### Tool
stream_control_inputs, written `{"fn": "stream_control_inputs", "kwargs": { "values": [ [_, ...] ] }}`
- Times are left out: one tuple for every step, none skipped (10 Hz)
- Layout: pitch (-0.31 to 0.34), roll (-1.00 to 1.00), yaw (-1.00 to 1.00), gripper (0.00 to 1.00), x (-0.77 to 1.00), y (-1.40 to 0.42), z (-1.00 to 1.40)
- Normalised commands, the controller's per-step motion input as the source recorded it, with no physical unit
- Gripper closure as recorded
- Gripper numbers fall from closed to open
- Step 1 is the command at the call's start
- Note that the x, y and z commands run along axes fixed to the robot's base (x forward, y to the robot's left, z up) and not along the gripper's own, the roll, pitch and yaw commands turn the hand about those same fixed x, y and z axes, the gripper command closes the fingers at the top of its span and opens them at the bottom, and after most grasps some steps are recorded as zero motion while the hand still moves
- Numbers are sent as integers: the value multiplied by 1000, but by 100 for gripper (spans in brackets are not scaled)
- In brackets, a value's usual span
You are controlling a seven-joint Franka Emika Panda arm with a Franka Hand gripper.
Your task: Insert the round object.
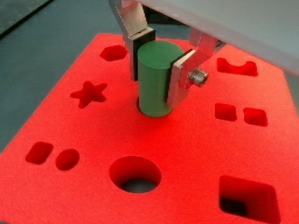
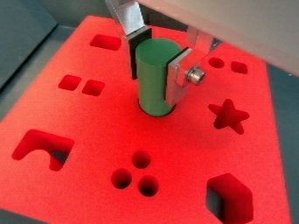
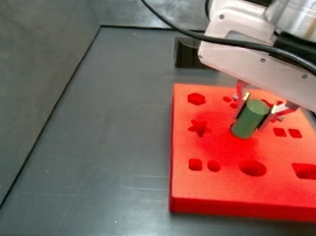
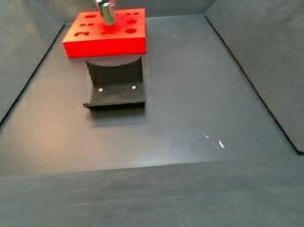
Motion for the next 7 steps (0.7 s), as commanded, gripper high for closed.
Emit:
{"fn": "stream_control_inputs", "kwargs": {
  "values": [
    [470,-117,-349,100,163,-280,-189],
    [399,-159,-357,100,229,-169,-249],
    [0,-10,0,100,0,0,0],
    [19,0,0,100,0,0,-9],
    [134,-14,0,100,0,0,-211],
    [187,-26,0,100,-3,0,-317],
    [209,-36,0,100,-26,0,-366]
  ]
}}
